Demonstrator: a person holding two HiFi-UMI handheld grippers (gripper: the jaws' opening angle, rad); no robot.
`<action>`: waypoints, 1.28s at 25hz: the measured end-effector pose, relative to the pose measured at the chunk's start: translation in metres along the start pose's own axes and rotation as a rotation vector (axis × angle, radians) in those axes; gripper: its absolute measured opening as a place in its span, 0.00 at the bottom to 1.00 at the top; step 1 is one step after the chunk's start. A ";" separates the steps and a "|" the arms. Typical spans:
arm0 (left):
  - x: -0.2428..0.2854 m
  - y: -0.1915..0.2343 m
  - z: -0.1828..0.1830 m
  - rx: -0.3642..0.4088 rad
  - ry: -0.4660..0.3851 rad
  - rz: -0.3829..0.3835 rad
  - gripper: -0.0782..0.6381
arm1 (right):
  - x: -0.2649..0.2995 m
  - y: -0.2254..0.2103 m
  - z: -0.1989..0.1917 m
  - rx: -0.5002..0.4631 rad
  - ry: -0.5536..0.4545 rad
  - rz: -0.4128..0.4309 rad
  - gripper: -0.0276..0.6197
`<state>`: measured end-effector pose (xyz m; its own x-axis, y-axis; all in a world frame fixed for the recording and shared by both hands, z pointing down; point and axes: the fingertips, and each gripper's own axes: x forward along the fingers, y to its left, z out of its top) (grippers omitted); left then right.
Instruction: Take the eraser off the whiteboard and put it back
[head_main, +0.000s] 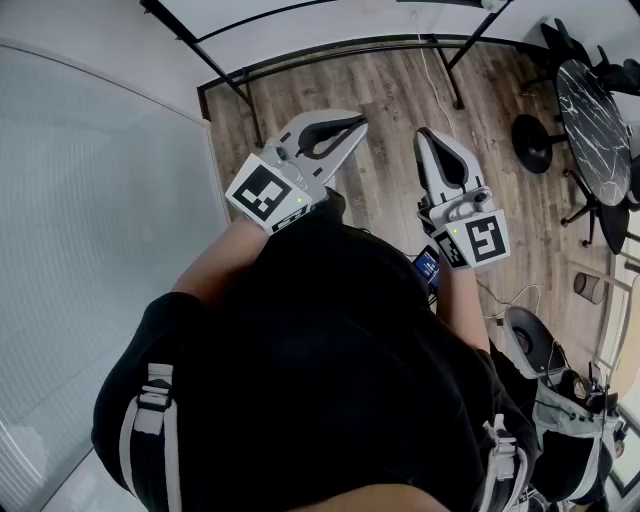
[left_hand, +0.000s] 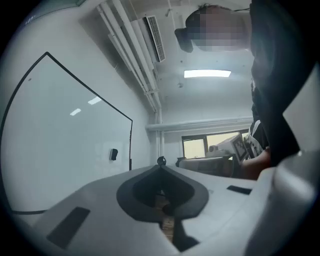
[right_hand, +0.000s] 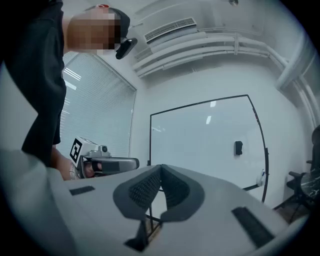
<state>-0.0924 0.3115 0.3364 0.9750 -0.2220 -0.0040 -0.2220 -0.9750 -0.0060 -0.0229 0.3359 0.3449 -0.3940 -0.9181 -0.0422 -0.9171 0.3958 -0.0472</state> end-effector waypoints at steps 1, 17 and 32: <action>-0.002 0.000 0.000 0.001 0.001 0.003 0.12 | 0.000 0.002 0.002 -0.003 -0.003 0.002 0.05; -0.016 0.024 -0.014 -0.049 0.031 0.062 0.12 | 0.006 0.007 -0.011 0.001 0.037 -0.047 0.05; 0.032 0.104 -0.031 -0.052 0.025 0.013 0.12 | 0.074 -0.054 -0.030 0.005 0.057 -0.079 0.05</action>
<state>-0.0842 0.2030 0.3667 0.9719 -0.2346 0.0211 -0.2353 -0.9708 0.0463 -0.0043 0.2460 0.3744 -0.3230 -0.9462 0.0188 -0.9454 0.3216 -0.0529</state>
